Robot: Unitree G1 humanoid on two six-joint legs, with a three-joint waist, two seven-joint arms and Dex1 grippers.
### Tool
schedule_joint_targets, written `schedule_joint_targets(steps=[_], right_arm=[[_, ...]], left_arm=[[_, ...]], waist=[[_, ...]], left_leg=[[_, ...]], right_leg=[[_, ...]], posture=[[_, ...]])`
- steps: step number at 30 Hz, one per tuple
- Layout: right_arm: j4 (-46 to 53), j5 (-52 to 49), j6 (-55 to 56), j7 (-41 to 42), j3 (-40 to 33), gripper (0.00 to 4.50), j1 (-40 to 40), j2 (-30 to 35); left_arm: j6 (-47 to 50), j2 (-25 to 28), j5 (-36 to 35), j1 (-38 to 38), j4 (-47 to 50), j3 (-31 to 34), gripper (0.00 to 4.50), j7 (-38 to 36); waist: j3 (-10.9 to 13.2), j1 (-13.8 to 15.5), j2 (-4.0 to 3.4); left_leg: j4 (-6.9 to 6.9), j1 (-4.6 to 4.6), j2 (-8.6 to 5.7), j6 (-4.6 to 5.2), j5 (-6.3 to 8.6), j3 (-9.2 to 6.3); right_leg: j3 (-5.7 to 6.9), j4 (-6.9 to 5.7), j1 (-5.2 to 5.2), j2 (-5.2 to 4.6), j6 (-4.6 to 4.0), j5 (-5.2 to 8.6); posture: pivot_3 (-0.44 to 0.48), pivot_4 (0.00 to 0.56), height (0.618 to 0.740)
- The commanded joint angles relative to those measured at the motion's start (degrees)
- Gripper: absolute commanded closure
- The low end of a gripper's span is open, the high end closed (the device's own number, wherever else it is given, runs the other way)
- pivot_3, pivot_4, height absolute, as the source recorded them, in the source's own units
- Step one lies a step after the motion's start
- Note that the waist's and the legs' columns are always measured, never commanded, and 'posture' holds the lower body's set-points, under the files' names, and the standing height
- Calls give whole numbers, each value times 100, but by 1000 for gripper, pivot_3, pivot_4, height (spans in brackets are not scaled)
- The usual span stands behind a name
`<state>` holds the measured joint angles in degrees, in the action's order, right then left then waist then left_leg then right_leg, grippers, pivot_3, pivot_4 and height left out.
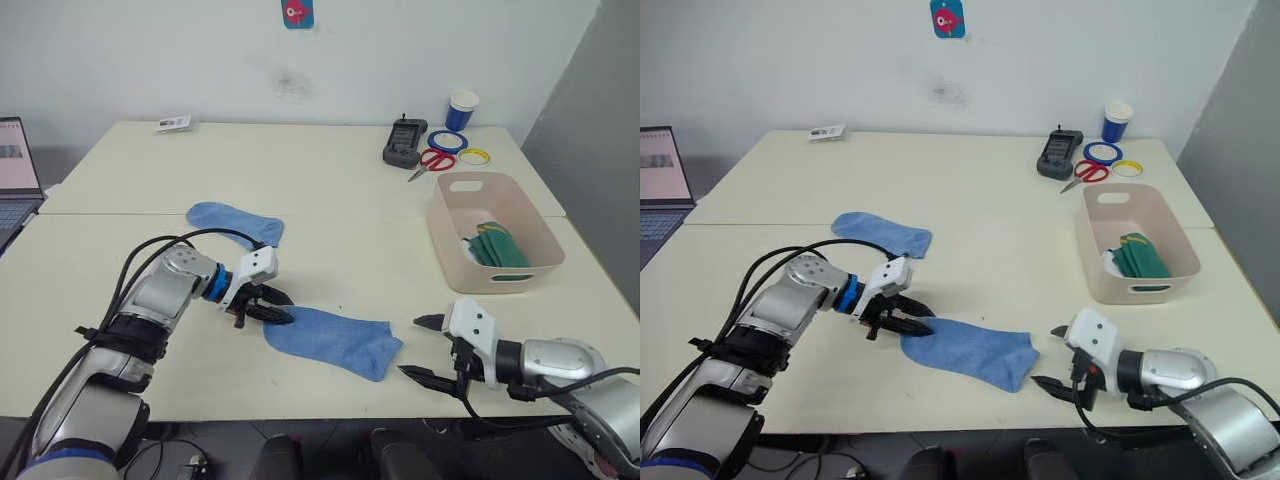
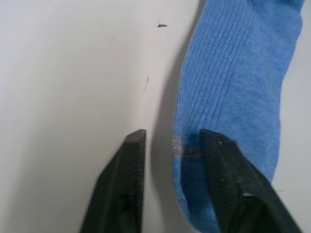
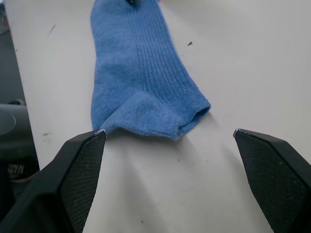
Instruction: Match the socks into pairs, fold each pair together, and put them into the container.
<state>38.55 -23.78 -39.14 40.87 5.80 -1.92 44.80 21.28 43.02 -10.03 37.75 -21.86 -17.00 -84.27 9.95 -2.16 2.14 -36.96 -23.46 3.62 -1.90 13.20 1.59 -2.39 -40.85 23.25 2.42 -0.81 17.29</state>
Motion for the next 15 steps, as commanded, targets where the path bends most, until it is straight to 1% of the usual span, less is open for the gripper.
schedule_joint_targets(steps=[1, 3, 5, 8, 11, 13, 15], right_arm=[[287, 58, -46, -316, -6, 0, -136, -195], [309, 130, -54, -509, 31, 0, -216, -351], [317, 229, -61, -693, 91, 0, -255, -495], [299, 333, -160, -992, 226, 0, -234, -802], [235, 363, -339, -1277, 287, 0, -216, -1103], [195, 377, -436, -1382, 326, 0, -215, -1240], [119, 335, -590, -1503, 374, 0, -209, -1432]], left_arm=[[860, 223, -422, -134, 374, 706, 1457, 330], [1712, 396, -796, -382, 751, 968, 875, 341], [2268, 544, -1012, -663, 1146, 1092, 875, 387], [2776, 492, -1136, -1013, 1500, 1195, 875, 786], [2699, 188, -986, -1201, 1481, 1246, 875, 1443], [2663, 53, -981, -1291, 1533, 1235, 875, 1624], [2806, 1, -1113, -1443, 1785, 1224, 1245, 1638]], waist=[[0, -3, 0], [1, -13, 2], [1, -38, 2], [1, -31, 2], [0, -6, 2], [-1, 27, 2], [-3, 34, 2]], left_leg=[[0, 0, 0, 0, 0, 0], [0, 1, 1, 0, 0, -2], [2, 2, 4, 0, 0, -6], [2, 2, 5, -1, 0, -12], [2, 2, 5, -1, 0, -13], [2, 3, 4, -1, 0, -11], [3, 3, 2, -1, 0, -9]], right_leg=[[0, 0, 0, 0, 0, 0], [2, -1, 0, -3, 0, 0], [-2, -1, 0, -3, 0, 0], [0, -1, 1, -11, 0, 0], [0, -2, 0, -21, 0, 0], [-2, -2, -2, -29, 0, 0], [-4, -1, -3, -35, 4, 3]], posture=[[0, 150, 732], [0, 150, 732], [0, 150, 732], [0, 150, 732], [0, 150, 732], [0, 150, 732], [0, 150, 732]])
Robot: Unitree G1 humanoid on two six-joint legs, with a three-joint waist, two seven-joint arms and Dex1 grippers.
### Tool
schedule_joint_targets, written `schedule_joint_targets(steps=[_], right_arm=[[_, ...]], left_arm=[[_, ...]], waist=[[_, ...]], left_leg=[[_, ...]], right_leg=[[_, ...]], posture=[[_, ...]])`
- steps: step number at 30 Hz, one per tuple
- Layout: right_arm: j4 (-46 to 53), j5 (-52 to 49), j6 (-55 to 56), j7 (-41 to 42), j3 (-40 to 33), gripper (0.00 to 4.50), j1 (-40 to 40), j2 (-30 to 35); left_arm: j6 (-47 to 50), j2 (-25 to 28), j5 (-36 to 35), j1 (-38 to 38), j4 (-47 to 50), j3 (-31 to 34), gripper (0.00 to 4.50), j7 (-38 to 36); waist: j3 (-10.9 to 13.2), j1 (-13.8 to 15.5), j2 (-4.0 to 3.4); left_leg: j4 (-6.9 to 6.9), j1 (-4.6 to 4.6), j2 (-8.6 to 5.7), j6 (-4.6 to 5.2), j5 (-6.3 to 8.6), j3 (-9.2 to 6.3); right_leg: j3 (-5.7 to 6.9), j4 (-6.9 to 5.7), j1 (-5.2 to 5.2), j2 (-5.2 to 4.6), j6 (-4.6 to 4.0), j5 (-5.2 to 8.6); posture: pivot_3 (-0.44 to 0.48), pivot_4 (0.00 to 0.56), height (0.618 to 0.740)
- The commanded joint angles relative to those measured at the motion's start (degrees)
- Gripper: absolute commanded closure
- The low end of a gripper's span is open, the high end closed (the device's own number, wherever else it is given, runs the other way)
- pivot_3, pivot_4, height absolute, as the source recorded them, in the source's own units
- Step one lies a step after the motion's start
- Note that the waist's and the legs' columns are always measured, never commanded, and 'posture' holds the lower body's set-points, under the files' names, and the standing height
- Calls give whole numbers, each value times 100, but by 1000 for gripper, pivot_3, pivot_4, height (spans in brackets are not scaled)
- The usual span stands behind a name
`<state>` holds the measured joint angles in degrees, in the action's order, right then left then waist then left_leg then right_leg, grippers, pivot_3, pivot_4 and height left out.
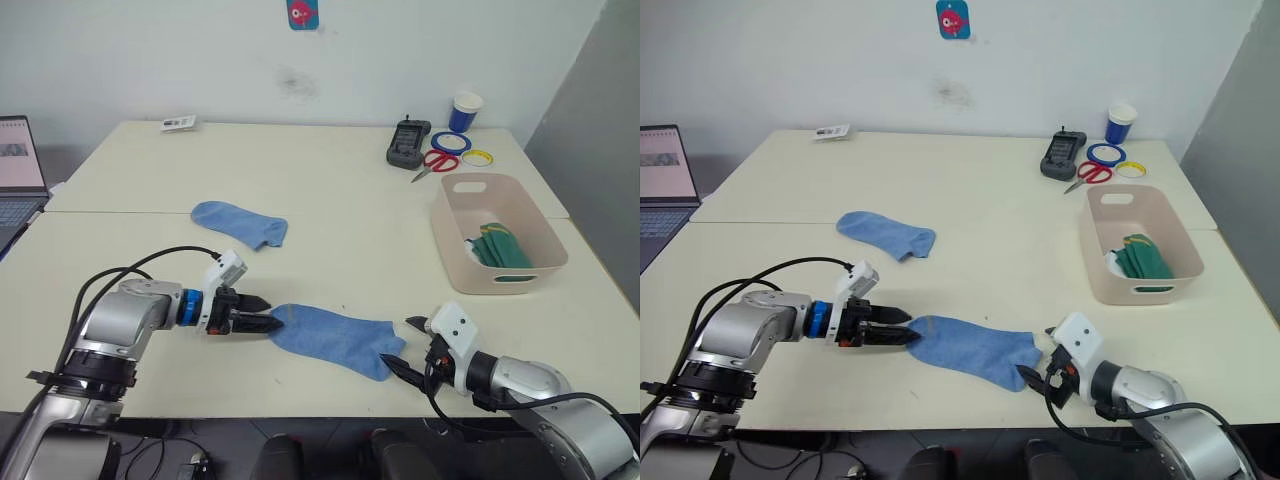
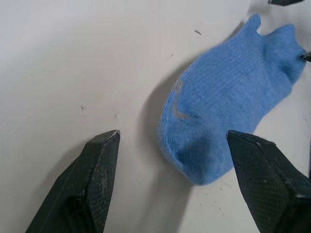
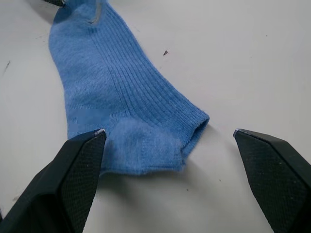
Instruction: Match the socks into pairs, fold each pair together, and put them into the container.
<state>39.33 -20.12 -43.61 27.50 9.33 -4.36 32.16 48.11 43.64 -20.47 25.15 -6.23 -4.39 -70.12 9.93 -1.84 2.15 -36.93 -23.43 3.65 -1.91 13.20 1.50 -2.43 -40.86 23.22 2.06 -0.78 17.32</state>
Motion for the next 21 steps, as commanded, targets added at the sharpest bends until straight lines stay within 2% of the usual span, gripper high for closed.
schedule_joint_targets(steps=[1, 3, 5, 11, 14, 15, 21], right_arm=[[13, -49, -208, -184, 44, 0, 47, -219], [26, -68, -342, -121, 139, 363, 47, -184], [112, -107, -480, -67, 223, 923, 9, -118], [263, -213, -596, -22, 263, 3139, 76, -127], [282, -287, -630, 66, 283, 4246, 168, -81], [284, -296, -641, 109, 290, 4459, 198, -54], [446, -640, -1031, 338, 236, 4459, 338, 82]], left_arm=[[160, -69, -103, -234, 299, -35, 1437, 249], [212, -9, -161, -317, 403, -70, 2029, 240], [328, 47, -267, -419, 560, -56, 2645, 247], [717, 196, -565, -725, 1113, 124, 4498, 413], [1012, 326, -780, -902, 1408, 343, 4500, 560], [1089, 382, -840, -984, 1508, 403, 4500, 599], [1525, 667, -1233, -1620, 2190, 815, 4500, 849]], waist=[[-2, 1, 2], [-2, 1, 2], [-2, 0, 2], [-2, -8, 2], [-1, -19, 2], [-1, -20, 2], [0, -18, 5]], left_leg=[[0, 0, 0, 0, 0, 0], [1, 0, 0, 0, 0, -1], [2, 0, -1, 0, 0, 0], [3, 1, 0, 0, 1, -3], [3, 1, 0, 0, 1, -4], [3, 1, 1, 0, 1, -4], [6, 2, 2, 0, 1, -11]], right_leg=[[0, 0, 0, -2, 2, 1], [-3, 1, 0, -3, 4, 2], [-6, 1, 0, -4, 6, 4], [-5, 2, 1, -6, 8, 5], [-4, 1, 1, -6, 8, 5], [-5, 2, 2, -6, 8, 5], [-5, 2, 3, -9, 7, 5]], posture=[[0, 150, 732], [0, 150, 732], [0, 150, 732], [0, 150, 732], [0, 150, 732], [0, 150, 732], [0, 150, 732]])
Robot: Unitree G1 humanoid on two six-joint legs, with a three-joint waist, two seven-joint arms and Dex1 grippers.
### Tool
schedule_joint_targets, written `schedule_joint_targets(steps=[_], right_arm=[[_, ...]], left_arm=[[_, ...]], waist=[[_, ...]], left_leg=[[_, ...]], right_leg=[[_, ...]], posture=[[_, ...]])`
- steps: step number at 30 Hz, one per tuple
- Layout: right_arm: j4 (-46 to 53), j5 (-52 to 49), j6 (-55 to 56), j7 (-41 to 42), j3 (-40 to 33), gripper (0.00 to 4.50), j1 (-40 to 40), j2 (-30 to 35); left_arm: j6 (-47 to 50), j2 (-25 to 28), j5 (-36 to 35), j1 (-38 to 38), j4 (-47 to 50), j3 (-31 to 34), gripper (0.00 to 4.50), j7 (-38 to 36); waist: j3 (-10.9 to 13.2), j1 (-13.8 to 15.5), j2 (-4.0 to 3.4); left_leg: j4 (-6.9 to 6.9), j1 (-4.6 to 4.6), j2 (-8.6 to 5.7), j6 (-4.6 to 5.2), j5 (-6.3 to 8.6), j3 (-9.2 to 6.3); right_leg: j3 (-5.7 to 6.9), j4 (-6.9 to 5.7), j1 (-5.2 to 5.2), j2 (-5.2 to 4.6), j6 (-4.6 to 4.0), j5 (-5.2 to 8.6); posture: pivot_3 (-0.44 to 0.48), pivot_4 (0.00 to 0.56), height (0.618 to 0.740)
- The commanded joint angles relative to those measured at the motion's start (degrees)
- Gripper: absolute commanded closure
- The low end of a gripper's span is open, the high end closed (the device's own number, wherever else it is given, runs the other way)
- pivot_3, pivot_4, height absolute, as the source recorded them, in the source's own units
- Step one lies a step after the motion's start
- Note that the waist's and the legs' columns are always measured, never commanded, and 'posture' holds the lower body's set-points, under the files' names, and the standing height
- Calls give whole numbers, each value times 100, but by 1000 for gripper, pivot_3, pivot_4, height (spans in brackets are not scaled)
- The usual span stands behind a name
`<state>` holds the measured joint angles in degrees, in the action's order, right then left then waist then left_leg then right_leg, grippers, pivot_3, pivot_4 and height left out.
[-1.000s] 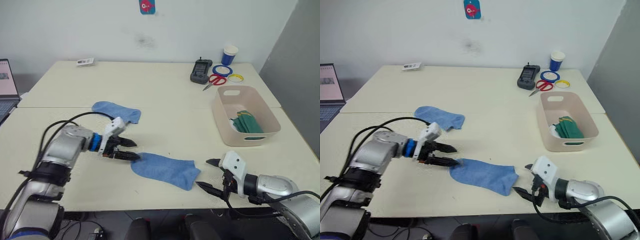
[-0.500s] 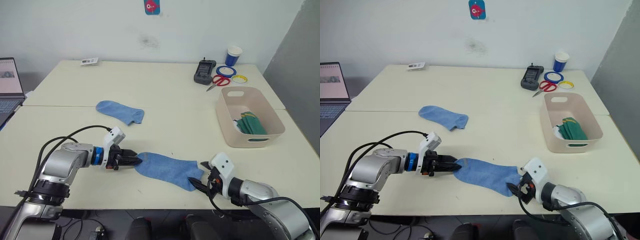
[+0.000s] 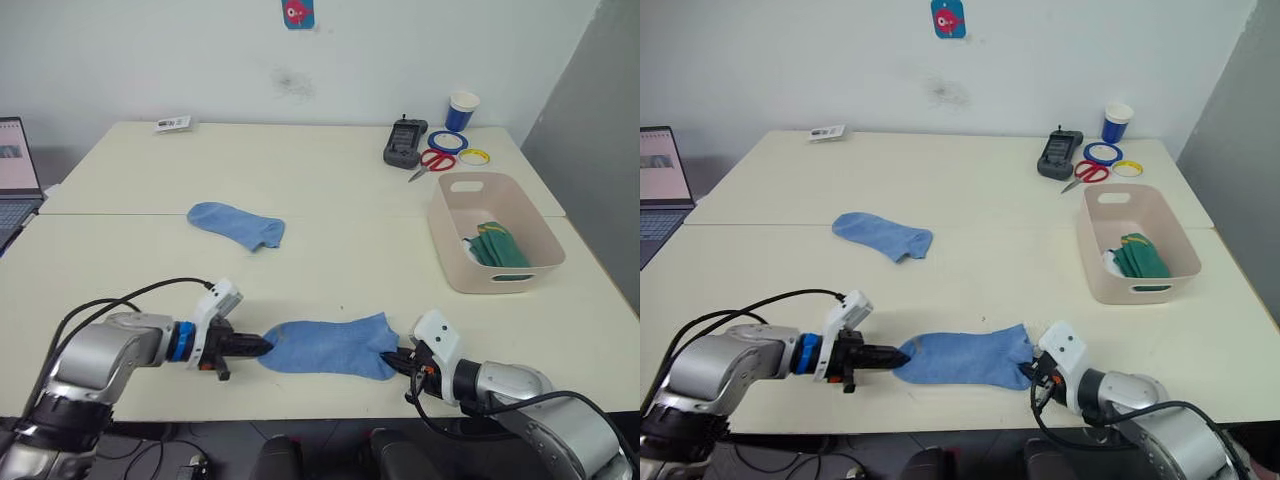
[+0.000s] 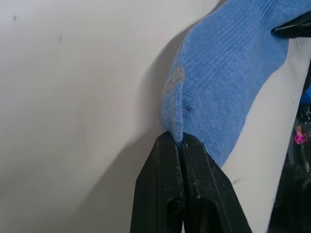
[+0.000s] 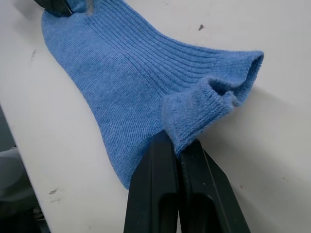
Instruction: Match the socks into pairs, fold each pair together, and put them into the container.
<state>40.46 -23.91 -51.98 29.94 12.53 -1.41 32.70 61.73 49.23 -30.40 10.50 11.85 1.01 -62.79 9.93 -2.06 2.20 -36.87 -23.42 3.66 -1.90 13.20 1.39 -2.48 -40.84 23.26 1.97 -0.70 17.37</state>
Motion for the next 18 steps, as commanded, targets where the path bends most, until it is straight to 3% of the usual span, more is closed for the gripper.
schedule_joint_targets(steps=[1, 11, 15, 18], right_arm=[[370, -350, -308, 90, -96, 4459, 52, 26], [527, -795, -1221, -237, -193, 4459, 71, -138], [578, -598, -980, -230, -134, 3528, 65, 71], [552, -599, -901, -182, -295, 2502, 44, 266]], left_arm=[[186, 112, -275, -221, 443, 318, 4500, 170], [-383, 150, -174, -212, 192, 113, 4500, 257], [-558, 325, -136, -310, 61, -48, 4500, 55], [-1071, 539, 44, -499, -43, -152, 3865, -220]], waist=[[0, 9, 0], [0, 16, 0], [0, 15, 0], [0, 8, 0]], left_leg=[[0, 0, -1, 0, 0, 0], [2, 0, -2, 0, 0, 0], [2, 0, -2, 0, 0, 2], [3, 0, -2, 0, 1, 3]], right_leg=[[0, 0, 0, -2, 0, 0], [-1, 2, 1, -3, -1, 1], [-2, 3, 2, -3, -1, 0], [-3, 7, 2, -4, -1, 1]], posture=[[0, 150, 732], [0, 150, 732], [0, 150, 732], [0, 150, 732]])
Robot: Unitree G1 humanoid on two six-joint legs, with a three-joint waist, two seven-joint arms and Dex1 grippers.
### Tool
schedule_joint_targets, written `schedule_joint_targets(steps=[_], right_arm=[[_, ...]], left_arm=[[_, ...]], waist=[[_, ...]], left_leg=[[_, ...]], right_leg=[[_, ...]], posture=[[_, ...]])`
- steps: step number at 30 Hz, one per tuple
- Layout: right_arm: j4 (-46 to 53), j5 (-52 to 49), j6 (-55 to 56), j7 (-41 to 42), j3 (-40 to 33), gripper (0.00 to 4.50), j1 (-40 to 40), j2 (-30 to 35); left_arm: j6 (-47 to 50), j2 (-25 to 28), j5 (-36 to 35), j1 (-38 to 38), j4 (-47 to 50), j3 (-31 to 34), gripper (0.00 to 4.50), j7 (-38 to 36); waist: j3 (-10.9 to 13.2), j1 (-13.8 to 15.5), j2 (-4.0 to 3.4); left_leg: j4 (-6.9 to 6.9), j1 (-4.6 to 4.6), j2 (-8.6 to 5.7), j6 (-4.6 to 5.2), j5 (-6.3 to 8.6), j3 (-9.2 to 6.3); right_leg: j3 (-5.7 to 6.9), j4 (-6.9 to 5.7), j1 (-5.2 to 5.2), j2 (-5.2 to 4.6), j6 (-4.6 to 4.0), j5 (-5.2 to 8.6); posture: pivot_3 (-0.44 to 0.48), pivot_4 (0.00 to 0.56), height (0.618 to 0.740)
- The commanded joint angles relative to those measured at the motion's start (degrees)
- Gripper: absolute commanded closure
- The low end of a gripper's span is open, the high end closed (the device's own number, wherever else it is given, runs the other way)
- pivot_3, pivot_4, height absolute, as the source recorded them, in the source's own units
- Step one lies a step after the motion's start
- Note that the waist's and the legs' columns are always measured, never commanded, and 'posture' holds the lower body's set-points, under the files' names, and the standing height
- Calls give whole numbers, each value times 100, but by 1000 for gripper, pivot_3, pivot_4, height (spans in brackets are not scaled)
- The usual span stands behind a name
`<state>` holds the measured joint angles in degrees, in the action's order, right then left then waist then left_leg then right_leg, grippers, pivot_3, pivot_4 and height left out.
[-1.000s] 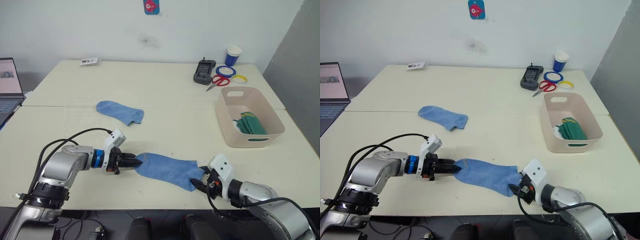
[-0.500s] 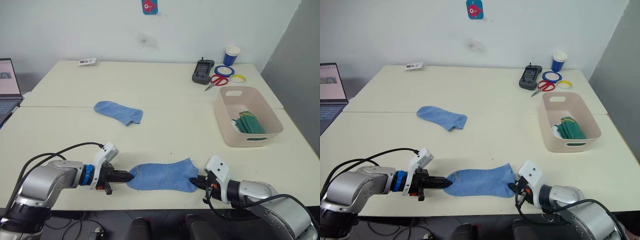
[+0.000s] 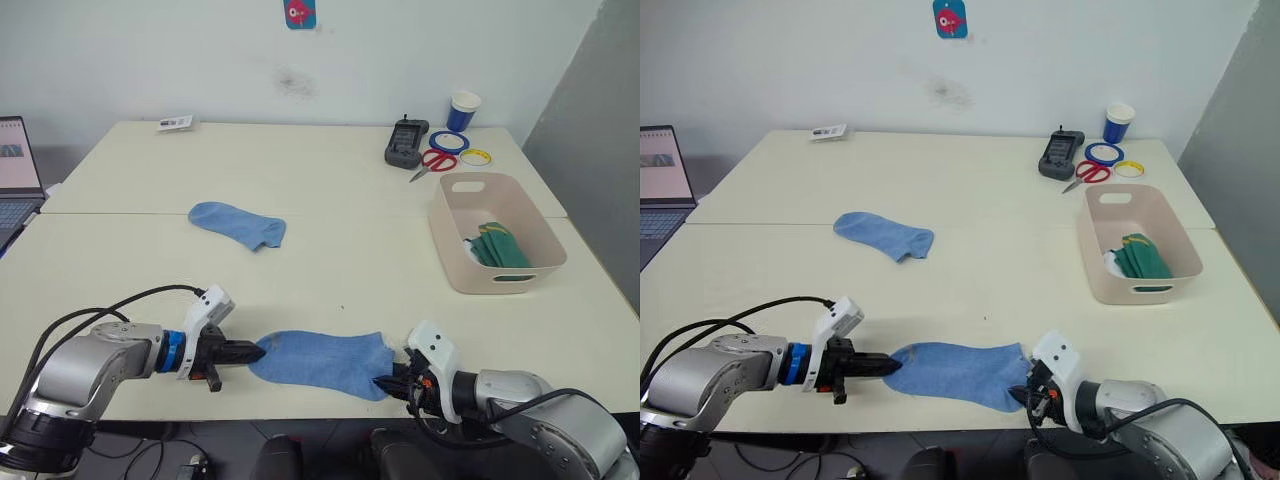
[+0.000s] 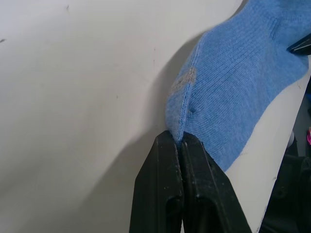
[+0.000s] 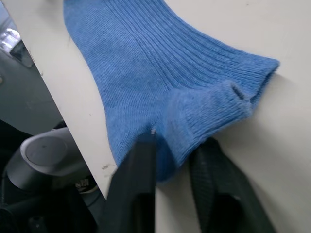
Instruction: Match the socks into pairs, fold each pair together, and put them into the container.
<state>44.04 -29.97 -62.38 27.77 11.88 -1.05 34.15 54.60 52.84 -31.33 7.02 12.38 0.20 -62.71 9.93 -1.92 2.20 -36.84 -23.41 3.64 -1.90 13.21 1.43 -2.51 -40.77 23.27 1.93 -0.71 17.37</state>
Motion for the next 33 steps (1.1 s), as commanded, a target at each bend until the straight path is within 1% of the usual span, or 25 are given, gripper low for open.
schedule_joint_targets(steps=[1, 3, 7, 9, 11, 12, 13, 15, 17, 21, 25, 27, 29, 33], right_arm=[[208, -53, 138, 61, -317, 2177, 0, 161], [281, -163, 197, 271, -454, 1396, -51, 396], [395, -218, 512, 697, -772, 15, -77, 880], [395, -203, 689, 850, -957, 0, -17, 1053], [427, -437, 755, 920, -1225, 0, 286, 1003], [452, -538, 757, 916, -1292, 0, 470, 953], [467, -609, 749, 905, -1328, 0, 590, 924], [470, -579, 807, 744, -1262, 0, 919, 775], [389, -400, 849, 340, -1109, 0, 1497, 453], [161, -243, 629, -132, -949, 0, 2302, 58], [114, -238, 572, -202, -900, 0, 2468, 15], [117, -245, 565, -237, -859, 0, 2476, 0], [129, -241, 563, -260, -799, 0, 2474, -22], [225, -287, 523, -252, -678, 0, 2403, -53]], left_arm=[[-542, 196, 204, -208, -151, -56, 3607, -240], [-760, 195, 268, -269, -327, 38, 2908, -212], [-1226, 435, 372, -375, -654, 207, 1754, -405], [-1491, 532, 408, -320, -884, 314, 1200, -480], [-1774, 390, 347, 169, -1404, 576, 632, -307], [-2019, 239, 388, 470, -1682, 693, 367, -110], [-2201, 131, 435, 673, -1877, 756, 19, 17], [-2304, -72, 512, 1080, -2192, 781, 19, 217], [-2585, -395, 666, 1506, -2542, 795, 19, 547], [-3076, -749, 1035, 1775, -2916, 699, 19, 895], [-4103, -1158, 1698, 2233, -3753, 498, 19, 1467], [-4375, -1372, 1846, 2539, -4168, 450, 19, 1618], [-4556, -1535, 2001, 2840, -4584, 361, 19, 1650], [-5386, -1837, 2522, 3561, -5699, -4, 19, 1577]], waist=[[0, -6, 0], [0, 2, -1], [0, 2, -1], [2, -8, -5], [3, -12, -5], [5, -5, -5], [7, -2, -2], [8, 10, 3], [7, 12, 4], [5, -6, 8], [4, 28, 9], [4, 77, 9], [4, 97, 10], [3, 89, 11]], left_leg=[[3, 2, 0, 0, 0, 4], [5, 4, 0, 0, 0, 4], [10, 16, 0, 0, 0, 4], [16, 26, 1, 0, 0, 11], [24, 42, 4, 1, 0, 17], [27, 43, 4, 0, 0, 15], [28, 43, 3, 0, 0, 11], [30, 40, 3, 0, 0, 10], [34, 32, 3, 0, 0, 16], [22, -4, 1, 0, 0, 20], [23, -11, 2, 0, 0, 19], [17, -31, 2, 0, 0, 17], [0, -48, 0, 0, 0, 15], [-11, -49, -7, 0, 0, 23]], right_leg=[[-3, 0, 0, 0, 0, 0], [-2, 0, 0, -1, -1, 0], [-1, -1, -8, -3, -2, 1], [-6, -3, -9, -3, -3, 2], [-4, -3, -13, -4, -3, 2], [-2, -5, -11, -3, -3, 2], [7, -5, -11, -1, -2, 1], [11, -5, -11, 1, -2, 1], [7, 5, -9, -1, -3, 2], [1, 15, 10, -4, 2, -1], [11, 24, 10, -8, 3, -2], [32, 25, 16, -8, 3, -2], [43, 25, 20, -8, 5, -4], [33, 26, 18, -8, 25, -15]], posture=[[0, 150, 732], [0, 150, 732], [0, 150, 732], [0, 150, 732], [0, 150, 732], [0, 150, 732], [0, 150, 732], [0, 150, 732], [0, 150, 732], [0, 150, 732], [0, 150, 732], [0, 150, 732], [0, 150, 732], [0, 150, 732]])
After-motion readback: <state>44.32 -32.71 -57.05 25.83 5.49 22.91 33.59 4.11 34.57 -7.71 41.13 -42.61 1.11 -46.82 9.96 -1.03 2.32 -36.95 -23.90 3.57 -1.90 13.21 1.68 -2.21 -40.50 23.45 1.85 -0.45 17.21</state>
